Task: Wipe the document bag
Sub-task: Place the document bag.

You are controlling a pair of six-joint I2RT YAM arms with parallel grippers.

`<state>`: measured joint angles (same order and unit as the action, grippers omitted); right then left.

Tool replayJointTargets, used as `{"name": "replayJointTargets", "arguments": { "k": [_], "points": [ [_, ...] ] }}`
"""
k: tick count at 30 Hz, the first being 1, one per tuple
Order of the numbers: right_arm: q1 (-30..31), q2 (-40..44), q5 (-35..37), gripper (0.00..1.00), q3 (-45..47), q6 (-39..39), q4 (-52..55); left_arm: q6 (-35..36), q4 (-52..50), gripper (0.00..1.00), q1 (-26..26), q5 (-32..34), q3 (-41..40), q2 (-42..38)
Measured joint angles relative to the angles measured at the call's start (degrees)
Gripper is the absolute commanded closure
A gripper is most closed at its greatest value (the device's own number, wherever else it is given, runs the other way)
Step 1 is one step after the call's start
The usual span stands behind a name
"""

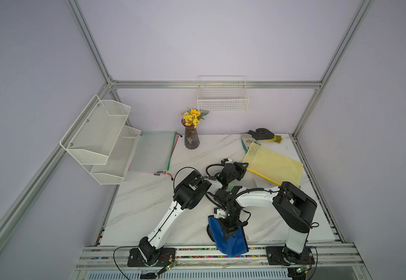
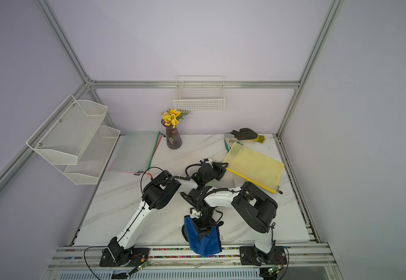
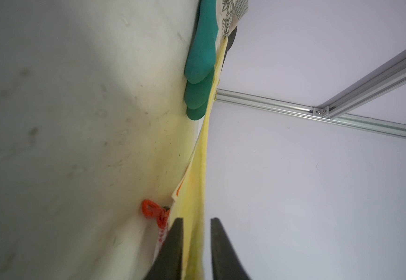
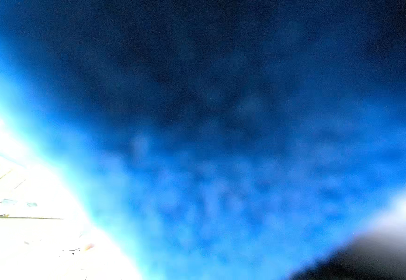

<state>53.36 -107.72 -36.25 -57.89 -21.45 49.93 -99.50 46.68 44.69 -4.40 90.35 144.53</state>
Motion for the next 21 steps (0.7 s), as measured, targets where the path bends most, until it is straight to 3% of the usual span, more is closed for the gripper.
{"name": "replayJointTargets", "arguments": {
  "k": [8, 9, 15, 21],
  "points": [
    [0.0, 0.3, -0.6, 1.0, 0.5, -0.3, -1.0, 3.1, -1.1, 0.22, 0.4, -4.4, 0.0, -1.5],
    [0.0, 0.3, -0.6, 1.0, 0.5, -0.3, -1.0, 3.9, -1.9, 0.15, 0.4, -5.3, -0.7, -2.6],
    [0.1, 0.2, -0.9, 1.0, 0.4, -0.3, -1.2, 13.0, -14.9, 0.11, -1.1, -10.2, -9.1, -16.4],
    [0.2, -1.9, -1.0, 1.0, -2.6, -0.1, -0.5, 23.5, -28.4, 0.12, -5.1, -9.6, -18.3, -33.2]
  ]
}}
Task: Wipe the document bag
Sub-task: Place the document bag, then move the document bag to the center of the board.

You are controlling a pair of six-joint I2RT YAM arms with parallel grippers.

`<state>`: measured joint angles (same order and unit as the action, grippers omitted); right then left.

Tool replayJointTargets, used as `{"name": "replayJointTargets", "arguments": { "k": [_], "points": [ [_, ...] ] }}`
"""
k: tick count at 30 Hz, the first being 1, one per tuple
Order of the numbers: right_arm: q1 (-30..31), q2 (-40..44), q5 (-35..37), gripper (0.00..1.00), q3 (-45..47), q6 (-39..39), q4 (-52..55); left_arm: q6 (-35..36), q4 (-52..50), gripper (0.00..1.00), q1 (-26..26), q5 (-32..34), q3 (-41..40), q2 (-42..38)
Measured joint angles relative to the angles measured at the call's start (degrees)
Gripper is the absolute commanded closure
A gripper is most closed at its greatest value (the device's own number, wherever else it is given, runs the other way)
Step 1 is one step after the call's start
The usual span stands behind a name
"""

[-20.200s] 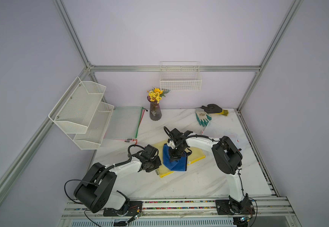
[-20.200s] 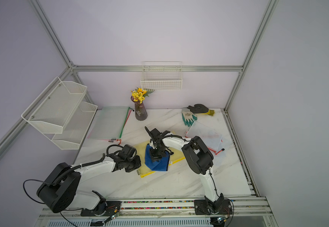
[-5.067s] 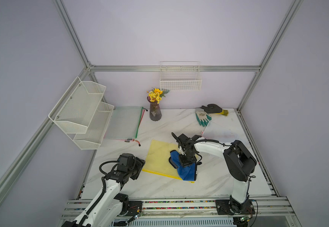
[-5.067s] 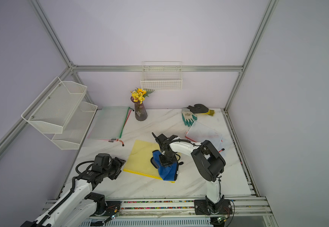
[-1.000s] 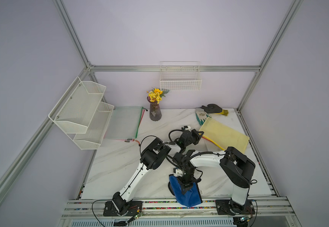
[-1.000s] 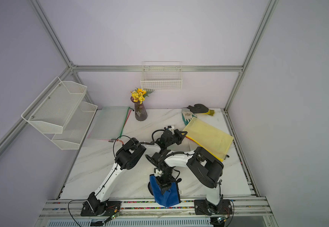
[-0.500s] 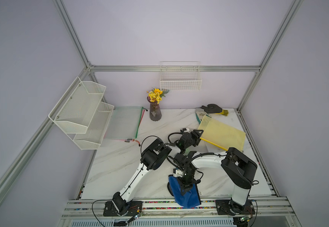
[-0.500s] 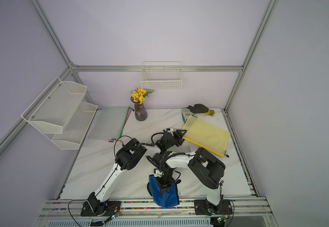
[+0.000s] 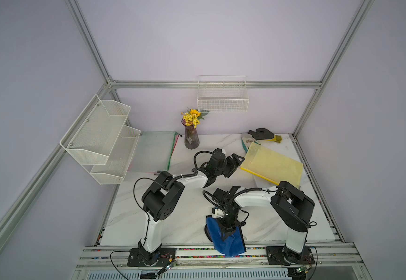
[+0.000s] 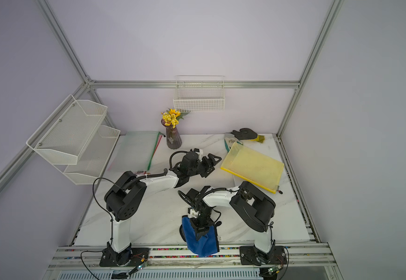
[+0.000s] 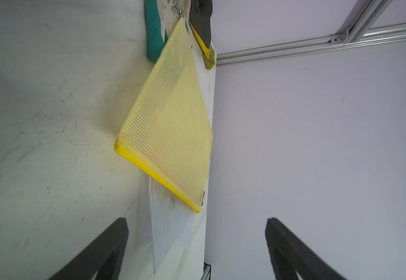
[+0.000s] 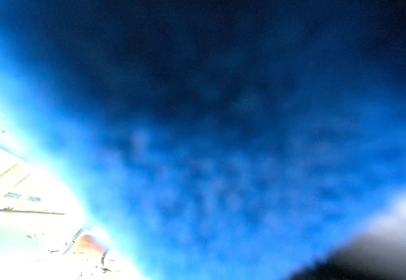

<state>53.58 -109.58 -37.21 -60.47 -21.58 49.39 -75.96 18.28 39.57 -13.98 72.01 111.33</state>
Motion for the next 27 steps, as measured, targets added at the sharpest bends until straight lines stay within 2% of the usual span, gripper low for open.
{"name": "replayJointTargets", "arguments": {
  "k": [4, 7, 10, 13, 15, 17, 18, 21, 27],
  "points": [
    [-1.1, -3.2, -0.6, 1.0, -4.5, -0.2, 0.5, 5.4, -7.5, 0.14, -3.6, 2.4, -6.4, -9.0],
    [-3.8, -6.1, -2.0, 1.0, -8.5, -0.6, 0.2, 9.1, -16.5, 0.14, -6.8, 3.9, -7.9, -13.9],
    [-7.5, -8.4, -2.7, 1.0, -12.4, -1.0, -0.2, 11.8, -26.5, 0.02, -11.2, 5.6, -8.1, -17.7],
    [-9.4, -9.5, -2.6, 1.0, -15.8, -1.1, -0.3, 12.3, -34.0, 0.05, -15.8, 9.3, -11.1, -21.9],
    [-9.9, -10.3, -2.0, 1.0, -17.5, -1.1, -0.3, 11.8, -37.4, 0.13, -18.2, 12.3, -14.4, -24.6],
    [-9.9, -10.8, -1.3, 1.0, -18.7, -1.1, -0.3, 10.9, -38.4, 0.23, -20.4, 15.1, -18.3, -26.4],
    [-9.8, -11.0, -1.2, 1.0, -19.0, -1.0, -0.3, 10.6, -38.4, 0.25, -21.3, 16.0, -19.7, -26.8],
    [-9.8, -11.5, -1.1, 1.0, -19.8, -0.9, -0.2, 9.7, -37.2, 0.26, -24.9, 17.2, -22.5, -26.3],
    [-10.4, -12.3, -1.8, 1.0, -20.7, -0.2, 0.0, 4.5, -30.0, 0.28, -31.8, 17.4, -22.9, -22.3]
  ]
}}
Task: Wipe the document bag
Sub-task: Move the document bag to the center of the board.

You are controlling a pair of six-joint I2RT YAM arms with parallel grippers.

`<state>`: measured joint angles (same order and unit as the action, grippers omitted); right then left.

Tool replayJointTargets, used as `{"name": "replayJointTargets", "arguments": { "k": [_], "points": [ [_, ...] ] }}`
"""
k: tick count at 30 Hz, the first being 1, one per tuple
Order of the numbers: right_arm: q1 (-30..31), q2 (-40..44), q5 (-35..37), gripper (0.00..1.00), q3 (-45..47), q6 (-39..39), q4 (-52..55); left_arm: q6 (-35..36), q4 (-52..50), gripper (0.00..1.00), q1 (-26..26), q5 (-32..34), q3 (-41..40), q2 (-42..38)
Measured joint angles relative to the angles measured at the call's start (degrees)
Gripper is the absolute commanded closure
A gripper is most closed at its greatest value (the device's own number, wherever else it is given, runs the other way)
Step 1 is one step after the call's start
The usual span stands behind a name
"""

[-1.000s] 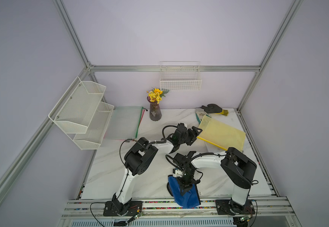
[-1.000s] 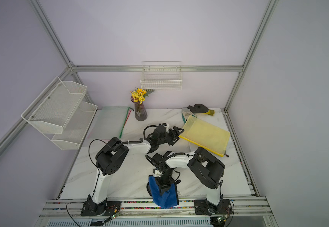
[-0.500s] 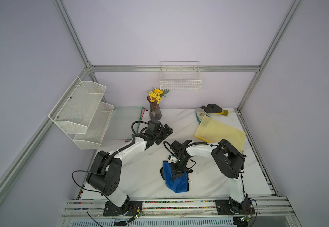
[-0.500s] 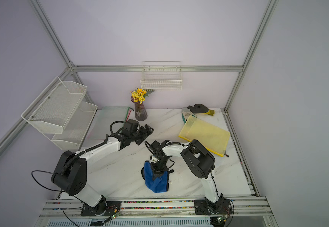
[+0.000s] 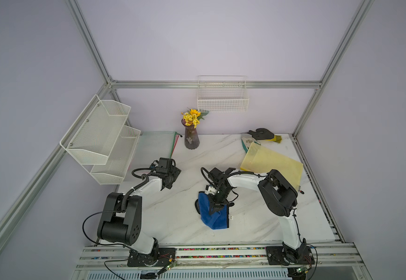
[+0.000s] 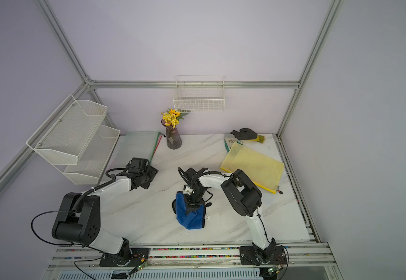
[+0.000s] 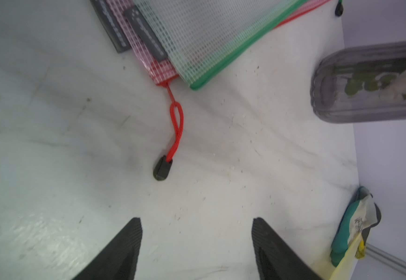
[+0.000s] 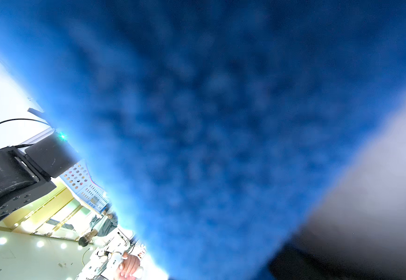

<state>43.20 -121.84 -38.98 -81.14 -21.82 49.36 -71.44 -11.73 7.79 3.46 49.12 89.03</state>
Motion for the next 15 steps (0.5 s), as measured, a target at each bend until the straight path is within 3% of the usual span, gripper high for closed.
{"name": "replayJointTargets", "arguments": {
  "k": [8, 11, 15],
  "points": [
    [-1.8, -1.4, -0.9, 1.0, -1.7, 0.5, -0.5, -6.0, 12.9, 0.33, -5.8, -1.4, -0.4, 8.2],
    [-2.4, -1.8, -2.0, 1.0, -1.9, 0.8, -0.6, -6.8, 18.6, 0.42, -7.4, -2.6, -0.3, 11.1],
    [-2.9, -2.3, -3.4, 1.0, -1.9, 1.3, -0.5, -7.6, 23.0, 0.44, -8.5, -3.4, 0.0, 13.4]
  ]
}}
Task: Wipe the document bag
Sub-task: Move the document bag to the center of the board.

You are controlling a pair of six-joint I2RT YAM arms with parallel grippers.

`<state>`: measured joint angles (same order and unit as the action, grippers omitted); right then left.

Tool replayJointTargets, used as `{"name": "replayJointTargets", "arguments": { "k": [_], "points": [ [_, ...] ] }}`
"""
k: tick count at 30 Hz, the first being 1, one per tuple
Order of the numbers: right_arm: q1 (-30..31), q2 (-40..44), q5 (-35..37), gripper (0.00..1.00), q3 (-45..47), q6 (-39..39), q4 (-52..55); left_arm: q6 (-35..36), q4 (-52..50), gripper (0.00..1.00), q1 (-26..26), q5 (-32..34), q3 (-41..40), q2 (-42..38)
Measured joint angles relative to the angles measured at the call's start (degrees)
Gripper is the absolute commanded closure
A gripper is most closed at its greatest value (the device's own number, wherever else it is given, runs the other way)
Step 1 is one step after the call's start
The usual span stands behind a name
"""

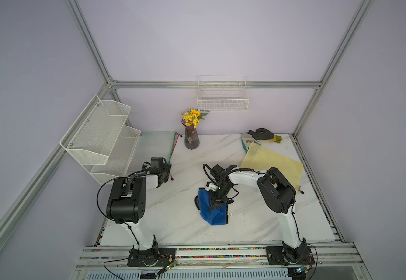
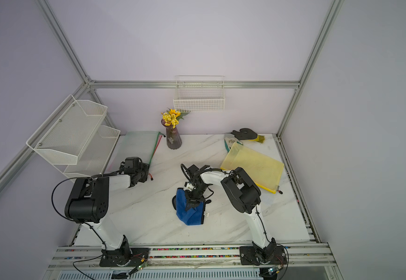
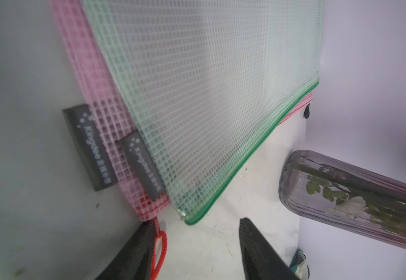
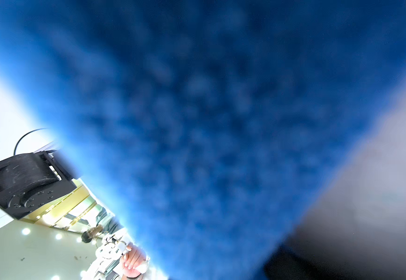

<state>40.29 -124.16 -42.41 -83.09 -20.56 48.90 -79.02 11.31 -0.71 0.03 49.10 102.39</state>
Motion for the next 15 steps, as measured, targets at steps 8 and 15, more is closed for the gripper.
{"name": "replayJointTargets", "arguments": {
  "k": [8, 15],
  "points": [
    [-0.8, -1.7, -1.3, 1.0, -2.0, 0.5, 1.2, -1.4, 3.3, 0.68, -1.4, -1.8, 2.3, 3.1],
    [-1.4, -3.3, -1.8, 1.0, -4.4, 1.3, 2.3, -1.4, 4.6, 0.84, -2.3, -2.2, 2.3, 3.1]
  ]
}}
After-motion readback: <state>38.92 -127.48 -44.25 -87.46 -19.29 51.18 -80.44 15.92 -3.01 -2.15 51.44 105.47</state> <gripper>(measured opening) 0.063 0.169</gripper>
